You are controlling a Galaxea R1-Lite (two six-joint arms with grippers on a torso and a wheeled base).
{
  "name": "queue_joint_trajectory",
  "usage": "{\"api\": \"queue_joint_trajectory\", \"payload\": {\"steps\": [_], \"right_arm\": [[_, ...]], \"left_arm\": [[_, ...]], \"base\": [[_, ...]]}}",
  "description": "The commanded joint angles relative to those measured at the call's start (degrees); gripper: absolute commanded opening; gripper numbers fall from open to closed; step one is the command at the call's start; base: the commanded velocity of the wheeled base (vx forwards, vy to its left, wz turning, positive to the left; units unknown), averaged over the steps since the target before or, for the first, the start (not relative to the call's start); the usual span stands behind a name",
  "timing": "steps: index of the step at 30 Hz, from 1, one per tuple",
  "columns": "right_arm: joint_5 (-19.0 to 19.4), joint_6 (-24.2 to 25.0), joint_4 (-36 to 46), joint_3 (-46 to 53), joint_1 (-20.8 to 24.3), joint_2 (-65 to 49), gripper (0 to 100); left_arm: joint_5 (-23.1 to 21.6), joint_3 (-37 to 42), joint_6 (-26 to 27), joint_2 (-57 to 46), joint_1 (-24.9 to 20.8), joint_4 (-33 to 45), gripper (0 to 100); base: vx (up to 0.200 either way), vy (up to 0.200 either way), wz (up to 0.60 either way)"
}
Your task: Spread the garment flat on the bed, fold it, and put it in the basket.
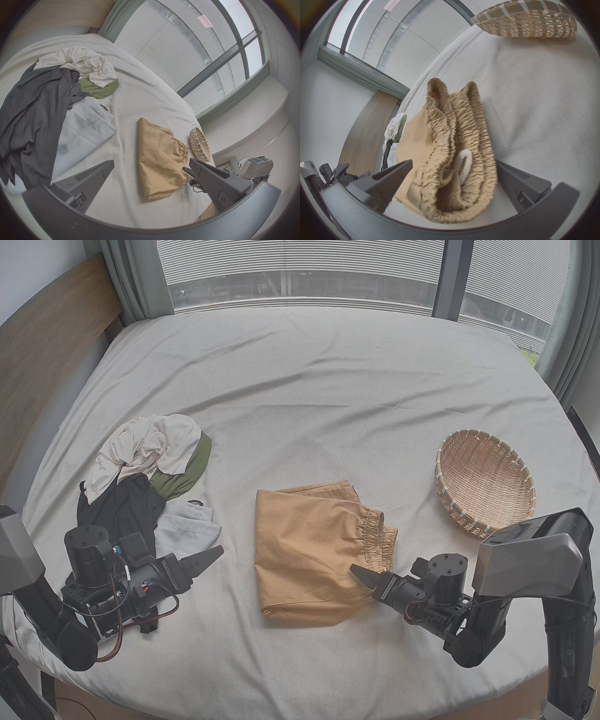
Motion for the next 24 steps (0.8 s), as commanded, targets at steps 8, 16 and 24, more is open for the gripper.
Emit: {"api": "queue_joint_trajectory", "payload": {"steps": [8, 16, 24], "right_arm": [[2.26, 0.18, -0.57, 0.07, 1.64, -0.57, 0], [6.04, 1.94, -0.57, 4.90, 3.93, -12.35, 0], [9.03, 1.68, -0.22, 6.31, 4.02, -22.72, 0]], "left_arm": [[0.09, 4.16, 1.98, 1.46, 3.40, -2.65, 100], [-3.51, 8.82, 4.88, 3.92, 4.63, -7.66, 100], [-3.42, 9.44, 5.05, 5.15, 4.37, -11.53, 100]], "base": [[0.000, 0.000, 0.00], [0.000, 0.000, 0.00], [0.000, 0.000, 0.00]]}}
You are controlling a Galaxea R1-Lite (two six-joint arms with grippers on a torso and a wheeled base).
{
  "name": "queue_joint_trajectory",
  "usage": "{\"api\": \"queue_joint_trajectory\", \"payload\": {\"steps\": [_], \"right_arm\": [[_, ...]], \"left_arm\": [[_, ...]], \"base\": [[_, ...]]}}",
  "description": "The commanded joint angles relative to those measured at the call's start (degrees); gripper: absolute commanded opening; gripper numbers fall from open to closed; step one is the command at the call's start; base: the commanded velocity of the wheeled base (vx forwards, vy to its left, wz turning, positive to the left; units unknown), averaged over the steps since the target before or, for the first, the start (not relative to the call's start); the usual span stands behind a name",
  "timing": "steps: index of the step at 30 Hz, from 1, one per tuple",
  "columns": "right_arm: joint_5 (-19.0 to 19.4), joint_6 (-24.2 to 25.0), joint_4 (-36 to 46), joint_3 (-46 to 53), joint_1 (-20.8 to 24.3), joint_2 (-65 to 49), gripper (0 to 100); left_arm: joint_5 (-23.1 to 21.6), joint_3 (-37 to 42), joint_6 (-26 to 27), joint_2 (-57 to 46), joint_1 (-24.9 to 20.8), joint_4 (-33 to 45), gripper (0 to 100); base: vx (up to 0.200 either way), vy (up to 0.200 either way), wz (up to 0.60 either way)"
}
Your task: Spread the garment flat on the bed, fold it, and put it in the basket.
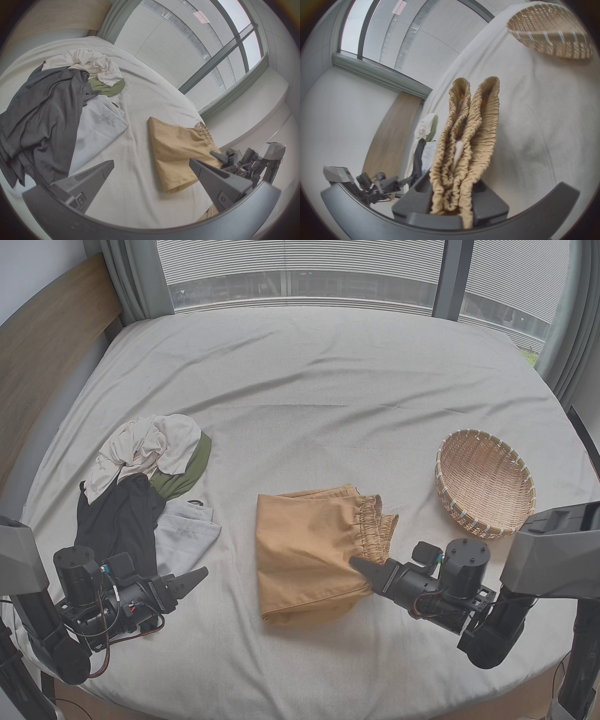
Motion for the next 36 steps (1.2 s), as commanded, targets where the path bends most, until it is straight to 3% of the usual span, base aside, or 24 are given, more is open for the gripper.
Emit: {"api": "queue_joint_trajectory", "payload": {"steps": [1, 13, 24, 36], "right_arm": [[1.59, -0.04, 0.19, 1.08, 0.35, -8.56, 0], [1.86, -1.80, 0.71, 0.64, 2.37, -16.20, 0], [1.77, -8.30, 11.35, -2.08, 2.37, -23.32, 0], [1.68, -10.85, 17.24, -5.60, -0.27, -26.22, 0]], "left_arm": [[-0.10, 0.70, 0.14, 1.40, -0.17, -1.04, 100], [-0.10, 0.87, -0.39, -0.88, -0.70, -1.13, 100], [0.08, 2.10, -1.09, -6.42, -1.49, -1.13, 100], [0.26, 7.38, -0.12, -17.49, -1.66, -1.04, 100]], "base": [[0.000, 0.000, 0.00], [0.000, 0.000, 0.00], [0.000, 0.000, 0.00], [0.000, 0.000, 0.00]]}}
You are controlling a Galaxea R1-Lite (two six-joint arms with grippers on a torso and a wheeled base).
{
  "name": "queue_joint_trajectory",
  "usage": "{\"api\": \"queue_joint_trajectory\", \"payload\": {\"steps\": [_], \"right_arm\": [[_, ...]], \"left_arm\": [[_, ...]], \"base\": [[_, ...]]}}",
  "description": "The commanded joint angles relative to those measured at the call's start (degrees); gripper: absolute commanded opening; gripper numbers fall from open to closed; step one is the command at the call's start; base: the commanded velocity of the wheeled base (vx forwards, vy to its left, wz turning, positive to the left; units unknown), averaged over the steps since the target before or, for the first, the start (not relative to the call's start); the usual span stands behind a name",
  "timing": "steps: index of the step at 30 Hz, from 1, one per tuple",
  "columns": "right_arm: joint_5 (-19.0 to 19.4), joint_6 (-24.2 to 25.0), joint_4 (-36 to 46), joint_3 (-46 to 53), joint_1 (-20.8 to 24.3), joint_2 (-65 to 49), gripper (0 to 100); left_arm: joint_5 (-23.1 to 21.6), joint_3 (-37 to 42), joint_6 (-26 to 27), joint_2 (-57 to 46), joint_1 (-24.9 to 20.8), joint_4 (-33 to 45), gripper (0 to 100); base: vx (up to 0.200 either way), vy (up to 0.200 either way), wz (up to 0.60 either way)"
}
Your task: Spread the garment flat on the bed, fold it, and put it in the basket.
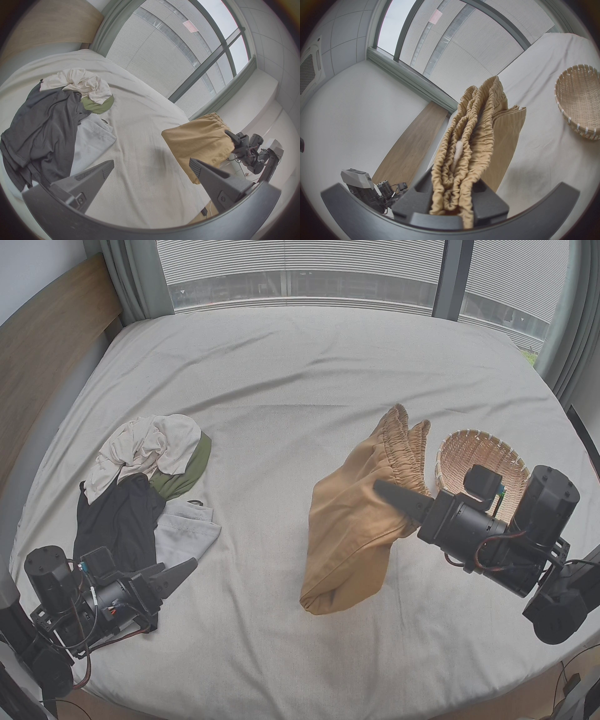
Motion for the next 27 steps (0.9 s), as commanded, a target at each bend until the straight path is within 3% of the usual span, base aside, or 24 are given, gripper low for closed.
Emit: {"api": "queue_joint_trajectory", "payload": {"steps": [1, 9, 18, 20, 24, 27], "right_arm": [[-0.01, -0.56, 0.95, -1.69, -1.79, -1.50, 0], [-0.28, -2.67, 2.27, -4.15, -7.24, -1.32, 0], [-0.54, -4.61, 2.36, -5.64, -19.28, -1.59, 0], [-0.54, -4.61, 2.36, -5.64, -19.64, -1.59, 0], [-0.45, -4.69, 2.36, -7.23, -25.26, -1.59, 0], [-0.45, -4.69, 2.36, -7.93, -27.02, -1.59, 0]], "left_arm": [[0.12, 2.28, 0.22, -5.69, -0.18, 0.05, 100], [0.47, 2.28, 0.66, -12.20, 0.09, 0.14, 100], [0.56, 2.28, 5.23, -15.80, 0.35, 2.69, 100], [0.56, 2.28, 5.49, -15.89, 0.35, 2.78, 100], [0.30, 2.28, 9.01, -17.38, -0.18, 5.24, 100], [0.30, 2.28, 9.18, -17.47, -0.18, 6.12, 100]], "base": [[0.000, 0.000, 0.00], [0.000, 0.000, 0.00], [0.000, 0.000, 0.00], [0.000, 0.000, 0.00], [0.000, 0.000, 0.00], [0.000, 0.000, 0.00]]}}
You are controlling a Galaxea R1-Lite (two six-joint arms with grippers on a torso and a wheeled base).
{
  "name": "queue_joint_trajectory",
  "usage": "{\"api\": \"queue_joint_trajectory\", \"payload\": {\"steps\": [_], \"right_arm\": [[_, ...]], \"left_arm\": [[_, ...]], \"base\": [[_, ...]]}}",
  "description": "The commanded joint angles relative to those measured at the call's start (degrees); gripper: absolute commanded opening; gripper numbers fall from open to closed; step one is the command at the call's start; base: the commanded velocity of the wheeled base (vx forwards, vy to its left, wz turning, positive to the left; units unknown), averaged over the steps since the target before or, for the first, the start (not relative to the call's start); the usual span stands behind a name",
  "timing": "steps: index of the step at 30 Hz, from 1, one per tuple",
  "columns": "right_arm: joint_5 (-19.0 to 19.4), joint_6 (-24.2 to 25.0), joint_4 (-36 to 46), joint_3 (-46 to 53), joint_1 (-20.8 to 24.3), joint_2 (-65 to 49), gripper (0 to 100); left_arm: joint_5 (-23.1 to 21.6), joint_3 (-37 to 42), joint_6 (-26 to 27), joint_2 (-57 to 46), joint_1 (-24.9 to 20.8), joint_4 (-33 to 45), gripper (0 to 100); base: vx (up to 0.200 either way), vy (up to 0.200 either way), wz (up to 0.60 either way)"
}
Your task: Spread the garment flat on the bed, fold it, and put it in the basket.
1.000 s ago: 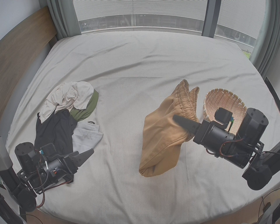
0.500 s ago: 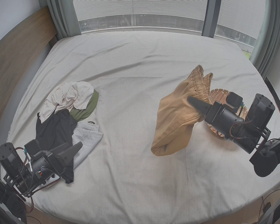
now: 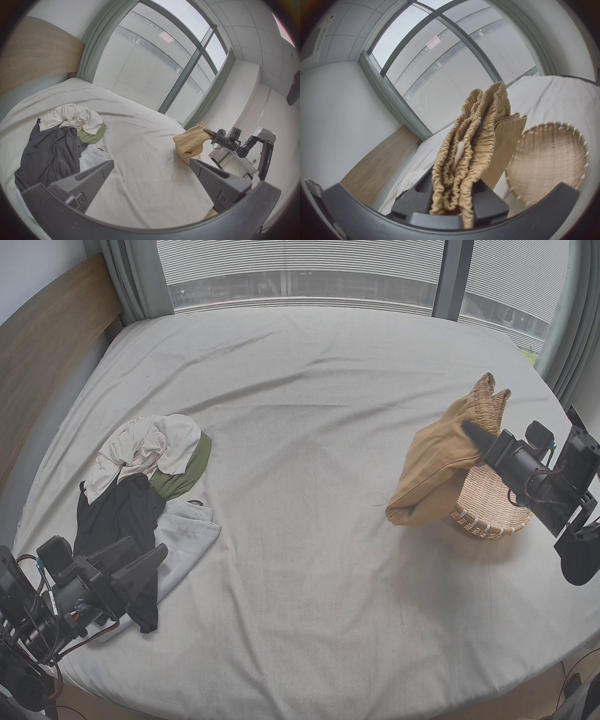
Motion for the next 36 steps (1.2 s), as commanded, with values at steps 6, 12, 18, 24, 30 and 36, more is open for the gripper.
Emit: {"api": "queue_joint_trajectory", "payload": {"steps": [6, 12, 18, 24, 30, 36], "right_arm": [[0.08, 0.03, 0.66, -4.46, -9.10, 1.66, 0], [0.17, -0.06, 1.63, -3.23, -12.62, 4.73, 0], [0.26, -0.06, 1.36, -1.21, -13.76, 7.63, 100], [0.26, -2.26, 1.98, 5.21, -13.06, 5.26, 100], [0.26, -6.13, 2.24, 11.71, -11.48, -0.28, 100], [0.44, -8.59, 8.04, 13.56, -10.25, -6.43, 100]], "left_arm": [[-0.19, 0.99, 0.67, -4.00, -0.32, 5.10, 100], [-0.37, 0.99, 0.49, -6.55, -0.32, 9.23, 100], [-0.46, 0.99, 0.40, -7.51, -0.24, 11.08, 100], [-0.46, 0.99, 0.40, -7.25, -0.24, 11.25, 100], [-0.46, 0.99, 0.40, -7.08, -0.32, 11.34, 100], [-0.54, 0.99, 0.32, -7.25, -0.41, 12.40, 100]], "base": [[0.000, 0.000, 0.00], [0.000, 0.000, 0.00], [0.000, 0.000, 0.00], [0.000, 0.000, 0.00], [0.000, 0.000, 0.00], [0.000, 0.000, 0.00]]}}
